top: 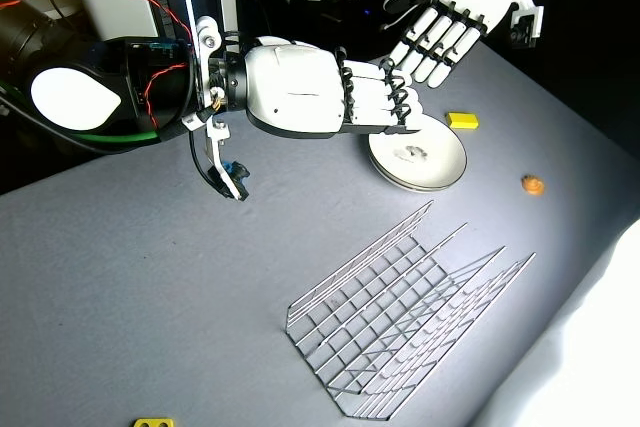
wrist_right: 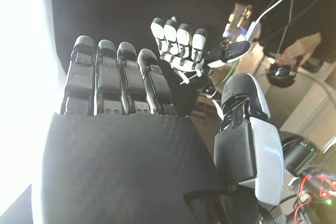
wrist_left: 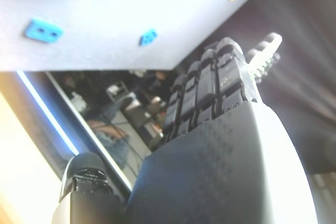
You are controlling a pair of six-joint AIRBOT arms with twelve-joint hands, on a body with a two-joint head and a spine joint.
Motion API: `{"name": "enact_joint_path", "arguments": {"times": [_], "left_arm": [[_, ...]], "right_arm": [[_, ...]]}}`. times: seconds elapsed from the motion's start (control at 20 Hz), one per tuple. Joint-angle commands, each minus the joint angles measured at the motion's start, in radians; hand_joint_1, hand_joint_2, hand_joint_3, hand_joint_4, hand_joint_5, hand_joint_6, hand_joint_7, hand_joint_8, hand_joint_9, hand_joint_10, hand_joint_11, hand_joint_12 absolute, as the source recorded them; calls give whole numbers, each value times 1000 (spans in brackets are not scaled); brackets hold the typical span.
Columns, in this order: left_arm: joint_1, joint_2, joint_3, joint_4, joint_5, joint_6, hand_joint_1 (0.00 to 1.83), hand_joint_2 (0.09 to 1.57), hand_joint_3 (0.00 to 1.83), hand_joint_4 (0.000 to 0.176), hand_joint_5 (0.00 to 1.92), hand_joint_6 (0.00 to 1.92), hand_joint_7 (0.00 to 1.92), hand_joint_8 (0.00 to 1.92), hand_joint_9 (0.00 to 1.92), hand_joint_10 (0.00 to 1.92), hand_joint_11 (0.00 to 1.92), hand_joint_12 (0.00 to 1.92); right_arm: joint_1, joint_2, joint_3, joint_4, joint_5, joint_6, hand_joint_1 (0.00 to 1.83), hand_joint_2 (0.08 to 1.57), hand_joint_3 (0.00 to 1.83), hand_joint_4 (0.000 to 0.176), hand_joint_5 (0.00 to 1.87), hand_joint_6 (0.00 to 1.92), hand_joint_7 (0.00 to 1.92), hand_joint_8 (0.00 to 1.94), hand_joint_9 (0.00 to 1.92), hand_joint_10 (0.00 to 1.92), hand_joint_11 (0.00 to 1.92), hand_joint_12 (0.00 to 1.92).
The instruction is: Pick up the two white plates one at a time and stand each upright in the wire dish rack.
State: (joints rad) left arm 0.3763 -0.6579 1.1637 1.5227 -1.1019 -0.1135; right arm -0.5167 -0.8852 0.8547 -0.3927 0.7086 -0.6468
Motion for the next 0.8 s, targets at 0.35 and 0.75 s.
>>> {"name": "enact_joint_path", "arguments": {"times": [0.35,0.75], "left_arm": [[1,2,1,35,-31,-3,0,997,25,0,0,0,0,0,0,0,0,0],[129,-95,153,56,-9,1,0,1002,19,0,0,0,0,0,0,0,0,0]], "right_arm": [[4,-1,3,-27,122,7,421,1127,0,0,0,0,0,0,0,0,0,0],[14,-4,22,-71,126,74,1259,959,3,0,107,10,57,5,69,6,0,502]]}}
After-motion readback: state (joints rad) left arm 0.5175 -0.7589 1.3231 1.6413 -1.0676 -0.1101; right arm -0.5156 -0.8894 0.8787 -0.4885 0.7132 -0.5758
